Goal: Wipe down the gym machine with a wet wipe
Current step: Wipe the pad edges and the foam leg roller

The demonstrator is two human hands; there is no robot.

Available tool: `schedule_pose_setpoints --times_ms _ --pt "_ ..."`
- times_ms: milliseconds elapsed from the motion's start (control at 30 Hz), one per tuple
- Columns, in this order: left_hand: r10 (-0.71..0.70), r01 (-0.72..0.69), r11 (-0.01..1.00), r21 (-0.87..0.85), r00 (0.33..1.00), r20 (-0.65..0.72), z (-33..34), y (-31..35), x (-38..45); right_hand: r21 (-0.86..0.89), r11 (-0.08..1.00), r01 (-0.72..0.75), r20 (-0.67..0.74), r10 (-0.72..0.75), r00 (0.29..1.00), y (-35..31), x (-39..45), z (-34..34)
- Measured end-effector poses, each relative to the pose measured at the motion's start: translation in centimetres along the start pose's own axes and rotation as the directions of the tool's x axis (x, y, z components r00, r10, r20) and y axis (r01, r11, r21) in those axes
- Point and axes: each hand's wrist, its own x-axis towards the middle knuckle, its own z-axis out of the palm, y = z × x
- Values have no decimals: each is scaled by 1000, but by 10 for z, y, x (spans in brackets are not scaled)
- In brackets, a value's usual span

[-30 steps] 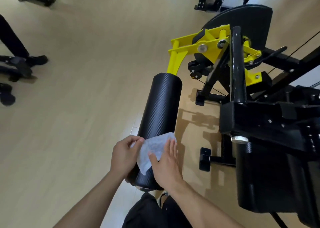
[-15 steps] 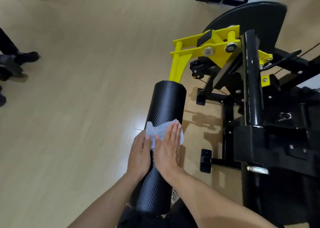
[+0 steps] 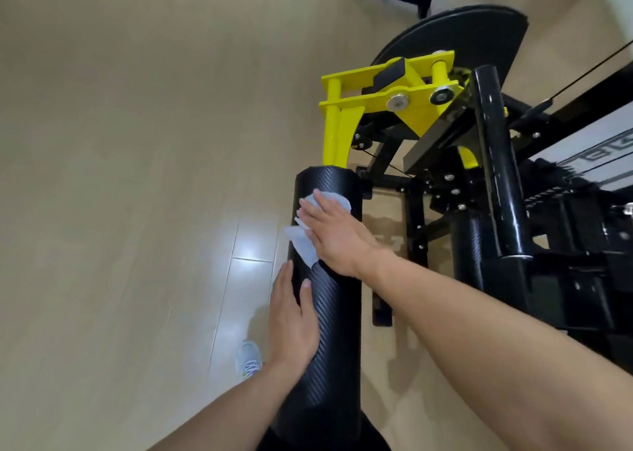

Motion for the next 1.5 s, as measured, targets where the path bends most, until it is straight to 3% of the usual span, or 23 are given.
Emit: schedule_pose_setpoints --times_ms 100,167,200,267,367,467,600,767,1000,1133,1400,1500 --pt "-3 2 997 -81 1000 -4 -3 -7 5 -16 948 318 166 -311 936 -16 -39 6" --pt "-2 0 994 -110 1000 -19 -3 -8 5 -39 920 390 276 -365 889 -1 -31 -5" --pt "-5 3 995 -102 1000 -14 -2 -8 6 -72 936 345 257 -317 913 9 -17 -14" --pt "-31 32 996 -85 999 12 -3 -8 6 -93 990 108 141 -94 986 27 14 -32" --pt "-39 44 996 -80 997 66 -6 -7 6 -82 988 -130 80 136 987 33 42 -39" --pt "-46 66 992 -111 984 169 -13 -13 8 -69 985 -156 103 163 981 17 35 -30" --pt "-16 43 995 -93 963 271 -30 -35 -3 64 998 -28 85 22 996 6 -13 -14" --pt "16 3 995 -101 982 187 -30 -54 -64 209 971 116 18 -122 992 -27 -102 22" --pt "-119 98 954 -283 991 -56 -16 -81 -148 346 900 264 -6 -279 960 -83 -213 74" --pt "-184 125 913 -388 975 -121 -5 -91 -167 411 861 299 1 -328 945 -114 -251 86" --pt "-188 114 954 -277 948 -258 -16 -71 -139 247 883 398 -167 -366 915 -93 -204 100" --pt "-139 82 969 -231 959 -245 -18 -53 -114 116 900 420 -164 -399 902 -79 -165 86"
